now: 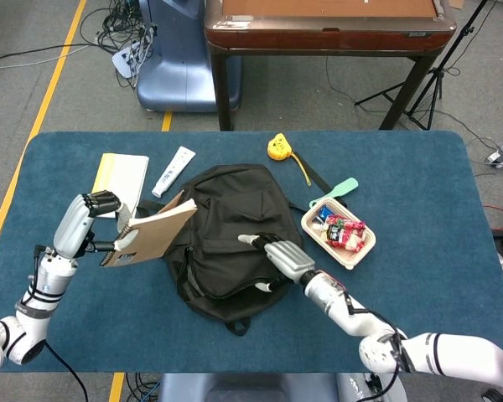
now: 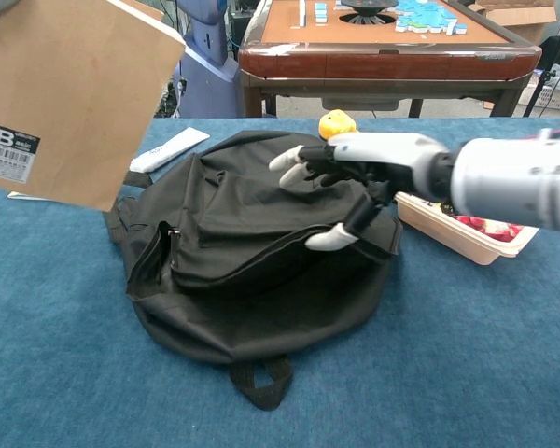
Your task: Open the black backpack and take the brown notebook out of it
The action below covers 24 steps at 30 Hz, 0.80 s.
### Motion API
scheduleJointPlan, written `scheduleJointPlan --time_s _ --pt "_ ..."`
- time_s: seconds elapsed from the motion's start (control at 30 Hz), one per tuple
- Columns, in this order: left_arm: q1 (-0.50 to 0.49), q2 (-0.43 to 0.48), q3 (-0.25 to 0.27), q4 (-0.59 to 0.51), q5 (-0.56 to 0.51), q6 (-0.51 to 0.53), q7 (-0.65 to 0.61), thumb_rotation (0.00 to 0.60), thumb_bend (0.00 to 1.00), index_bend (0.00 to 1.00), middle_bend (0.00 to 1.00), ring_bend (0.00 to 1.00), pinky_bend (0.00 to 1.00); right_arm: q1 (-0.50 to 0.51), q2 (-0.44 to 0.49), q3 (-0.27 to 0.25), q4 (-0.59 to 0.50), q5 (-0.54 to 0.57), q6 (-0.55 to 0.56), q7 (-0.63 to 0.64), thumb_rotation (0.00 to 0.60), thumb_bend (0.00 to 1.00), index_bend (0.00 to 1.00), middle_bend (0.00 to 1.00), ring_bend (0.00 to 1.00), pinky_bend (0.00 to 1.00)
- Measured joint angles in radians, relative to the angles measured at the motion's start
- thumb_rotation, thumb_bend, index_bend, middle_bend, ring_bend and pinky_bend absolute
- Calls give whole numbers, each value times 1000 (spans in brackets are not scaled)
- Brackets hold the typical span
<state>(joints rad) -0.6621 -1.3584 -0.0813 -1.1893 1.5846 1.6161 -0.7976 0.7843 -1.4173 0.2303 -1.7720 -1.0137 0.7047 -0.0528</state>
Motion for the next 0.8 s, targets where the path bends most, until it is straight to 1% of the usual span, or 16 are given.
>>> scheduleJointPlan --time_s 0.13,0.23,0.33,0.4,0.57,0.7,0.73,0.8 --pt "-7 -1 -25 23 -28 -51 33 600 293 681 748 652 543 -50 61 -19 -56 -90 54 27 600 263 0 108 14 77" --pt "-21 -16 -39 68 -41 -90 71 600 293 680 747 652 543 -92 102 -31 -89 -156 123 45 600 263 0 108 14 77" --pt "-41 -42 -54 137 -50 -124 110 600 293 680 747 651 542 -139 155 -44 -121 -215 192 70 600 263 0 108 14 77" --pt "-57 -70 -66 196 -60 -151 133 600 293 680 747 651 543 -170 192 -52 -140 -247 231 91 600 263 0 109 14 77" --pt "-99 -162 -88 366 -76 -199 208 600 293 679 747 651 547 -221 249 -62 -165 -286 300 137 600 263 0 110 14 77" --pt "-127 -266 -87 507 -78 -238 295 600 288 649 740 637 552 -253 279 -65 -174 -306 345 167 600 263 0 110 14 77" --pt "-134 -298 -83 531 -78 -255 324 600 285 638 728 632 555 -259 284 -66 -175 -309 352 172 600 263 0 110 14 77" --pt "-139 -330 -70 541 -75 -288 360 600 283 615 692 621 561 -271 294 -67 -174 -310 365 179 600 263 0 110 14 77"
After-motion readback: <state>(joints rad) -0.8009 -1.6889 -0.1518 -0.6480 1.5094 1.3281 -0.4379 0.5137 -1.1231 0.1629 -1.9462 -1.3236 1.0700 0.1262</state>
